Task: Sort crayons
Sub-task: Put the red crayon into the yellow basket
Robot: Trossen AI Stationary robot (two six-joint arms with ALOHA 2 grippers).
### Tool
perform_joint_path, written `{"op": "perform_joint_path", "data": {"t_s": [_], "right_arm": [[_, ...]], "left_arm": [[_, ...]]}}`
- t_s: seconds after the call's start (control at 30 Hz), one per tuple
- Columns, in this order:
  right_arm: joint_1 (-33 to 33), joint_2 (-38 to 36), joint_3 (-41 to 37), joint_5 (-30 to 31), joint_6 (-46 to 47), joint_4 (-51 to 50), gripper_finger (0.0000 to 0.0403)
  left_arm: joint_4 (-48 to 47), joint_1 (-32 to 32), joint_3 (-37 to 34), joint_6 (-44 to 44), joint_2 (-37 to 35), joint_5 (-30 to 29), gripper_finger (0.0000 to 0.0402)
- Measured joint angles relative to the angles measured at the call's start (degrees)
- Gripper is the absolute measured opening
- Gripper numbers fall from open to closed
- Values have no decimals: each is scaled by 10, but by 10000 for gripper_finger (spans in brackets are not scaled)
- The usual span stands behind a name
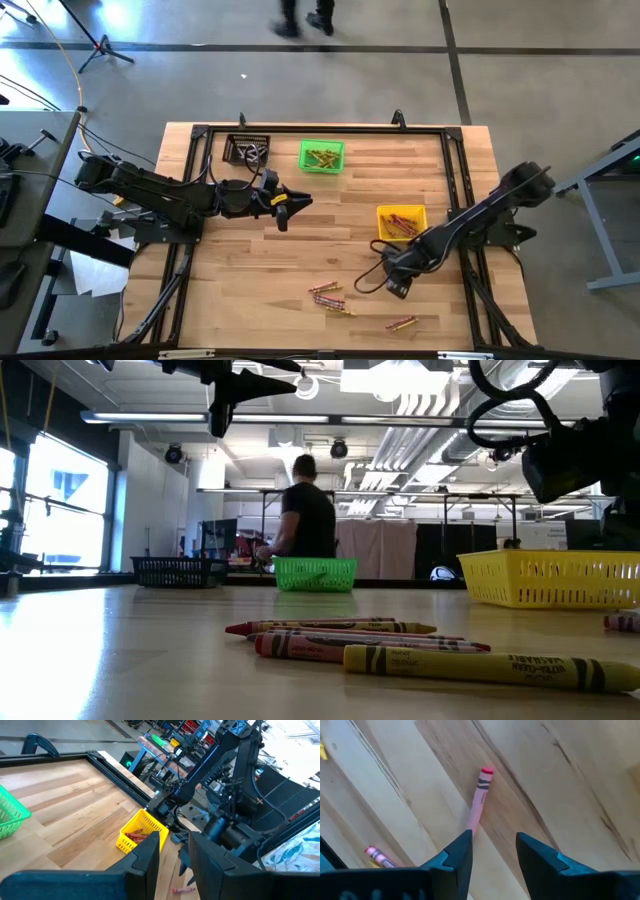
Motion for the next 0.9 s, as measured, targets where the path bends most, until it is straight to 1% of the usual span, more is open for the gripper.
{"op": "perform_joint_path", "data": {"t_s": [0.13, 0.33, 0.5, 0.63, 0.7, 0.8, 0.9], "right_arm": [[3, 31, 20, 0, 0, 1, 138], [19, 77, 50, -17, 0, 14, 138], [27, 103, 75, -22, -14, 12, 138], [26, 109, 84, -20, 25, 12, 138], [26, 109, 87, -15, 47, 30, 138], [30, 109, 87, 17, 72, 37, 138], [34, 115, 87, 32, 77, 36, 138]], "left_arm": [[0, 0, 0, 0, 0, 1, 92], [0, 0, 0, -19, 0, 44, 92], [-3, 0, 0, -21, 0, 54, 92], [-23, 0, 0, 1, 0, 54, 92], [-38, 0, 0, 23, 0, 54, 92], [-55, 0, 0, 53, 0, 55, 92], [-72, 0, 0, 67, 0, 73, 92]]}}
